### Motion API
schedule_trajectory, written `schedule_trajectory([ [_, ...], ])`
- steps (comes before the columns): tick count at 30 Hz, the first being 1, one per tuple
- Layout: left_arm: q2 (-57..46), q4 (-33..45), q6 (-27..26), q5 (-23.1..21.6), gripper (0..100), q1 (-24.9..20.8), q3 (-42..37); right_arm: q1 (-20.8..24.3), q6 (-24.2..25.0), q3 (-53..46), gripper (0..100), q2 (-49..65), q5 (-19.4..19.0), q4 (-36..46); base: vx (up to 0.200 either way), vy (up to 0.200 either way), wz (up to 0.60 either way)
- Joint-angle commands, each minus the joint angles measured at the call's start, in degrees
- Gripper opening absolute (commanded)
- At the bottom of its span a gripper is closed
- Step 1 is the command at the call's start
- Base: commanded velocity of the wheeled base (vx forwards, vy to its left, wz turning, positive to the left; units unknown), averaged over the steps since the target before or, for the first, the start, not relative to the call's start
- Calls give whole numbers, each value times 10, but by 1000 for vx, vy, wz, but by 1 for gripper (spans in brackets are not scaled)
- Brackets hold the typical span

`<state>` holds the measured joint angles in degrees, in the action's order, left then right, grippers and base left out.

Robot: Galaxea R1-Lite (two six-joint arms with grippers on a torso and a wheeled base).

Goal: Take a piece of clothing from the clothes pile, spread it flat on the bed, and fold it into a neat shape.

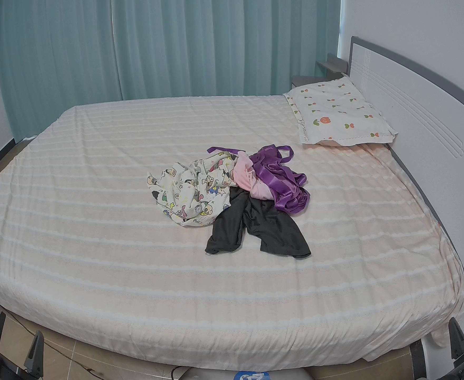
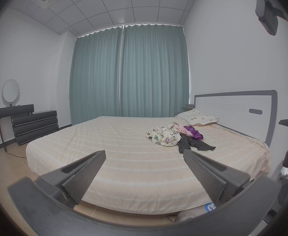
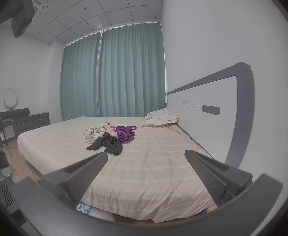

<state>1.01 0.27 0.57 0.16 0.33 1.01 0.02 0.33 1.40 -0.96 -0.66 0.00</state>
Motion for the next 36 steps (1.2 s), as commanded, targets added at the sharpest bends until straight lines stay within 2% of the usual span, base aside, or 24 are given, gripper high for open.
schedule_trajectory([
  [1,-5,0,0,-1,100,0,-9,5,35,134,100,-86,-24,6,0,0,0],
  [3,-5,0,0,-1,100,0,-9,5,35,134,100,-86,-24,6,0,0,0],
  [4,-5,0,0,-1,100,0,-9,9,37,135,100,-177,-69,6,0,0,0],
  [9,-5,0,0,0,100,0,-9,21,47,136,100,-356,-118,-22,0,0,0],
  [11,-5,0,0,0,100,0,-9,24,49,137,100,-377,-123,-32,0,0,0],
  [13,-5,0,0,0,100,0,-9,60,60,139,100,-500,-127,-108,0,0,0],
  [14,-5,0,0,0,100,0,-9,67,64,139,100,-518,-127,-120,0,0,0],
  [18,-5,0,0,-1,100,0,-9,118,115,153,100,-680,-112,-226,0,0,0],
  [20,-5,0,0,-1,100,0,-9,127,122,161,100,-709,-109,-237,0,0,0],
  [22,-5,0,0,-1,100,0,-9,157,158,205,100,-811,-87,-260,0,0,0],
  [23,-5,0,0,-1,100,0,-9,157,158,205,100,-811,-87,-260,0,0,0],
  [24,-5,0,1,-1,100,0,-9,173,206,238,100,-872,-60,-283,0,0,0],
  [27,-5,0,0,-1,100,0,-9,191,264,280,100,-954,-34,-325,0,0,0],
  [30,-5,0,0,-1,100,0,-9,203,288,320,100,-1020,-12,-366,0,0,0],
  [34,-5,0,0,-1,100,0,-9,219,292,386,100,-1106,48,-374,0,0,0],
  [36,-5,0,0,-1,100,0,-9,226,296,417,100,-1137,64,-374,0,0,0],
])
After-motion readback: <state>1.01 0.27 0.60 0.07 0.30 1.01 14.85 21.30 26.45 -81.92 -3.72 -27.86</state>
